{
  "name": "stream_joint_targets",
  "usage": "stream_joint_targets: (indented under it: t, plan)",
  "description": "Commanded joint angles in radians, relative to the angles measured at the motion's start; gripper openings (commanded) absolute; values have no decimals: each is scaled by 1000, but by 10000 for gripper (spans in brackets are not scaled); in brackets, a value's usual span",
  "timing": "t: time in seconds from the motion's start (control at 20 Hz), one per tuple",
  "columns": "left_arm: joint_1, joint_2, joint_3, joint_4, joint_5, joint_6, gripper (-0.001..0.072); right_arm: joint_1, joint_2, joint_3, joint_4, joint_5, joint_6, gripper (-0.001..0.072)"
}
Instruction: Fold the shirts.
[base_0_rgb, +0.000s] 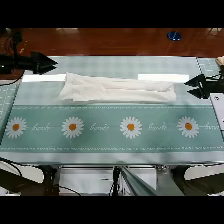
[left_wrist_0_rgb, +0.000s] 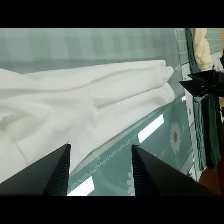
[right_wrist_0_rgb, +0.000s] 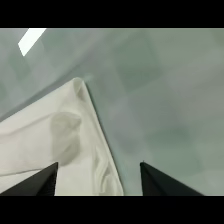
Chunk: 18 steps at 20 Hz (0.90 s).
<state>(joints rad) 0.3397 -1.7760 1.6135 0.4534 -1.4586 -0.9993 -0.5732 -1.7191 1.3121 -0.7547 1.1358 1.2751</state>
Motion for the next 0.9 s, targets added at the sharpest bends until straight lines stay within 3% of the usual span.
stream_joint_targets:
  t: [0.0,0.4,0.45,0.5,0.55,0.6,0.7,0.85]
  plan:
    - [-37,1,1,3,-9,4,470,17,-44,2,-11,9,-3,605]
    - [-72,0,1,3,-9,2,470,219,-150,2,21,-42,-15,586]
    - [-75,0,1,3,-9,0,469,240,-154,2,41,-56,-16,535]
    - [-76,0,1,3,-9,-1,469,260,-156,2,52,-75,-16,404]
    - [-79,0,1,2,-10,-6,470,270,-155,3,78,-80,-42,121]
    - [-79,0,1,2,-10,-16,469,271,-155,13,129,-60,-73,27]
    - [-84,0,1,2,-23,-23,453,263,-133,52,207,25,-153,26]
    - [-123,0,1,2,-39,-74,435,258,-13,78,169,46,-137,25]
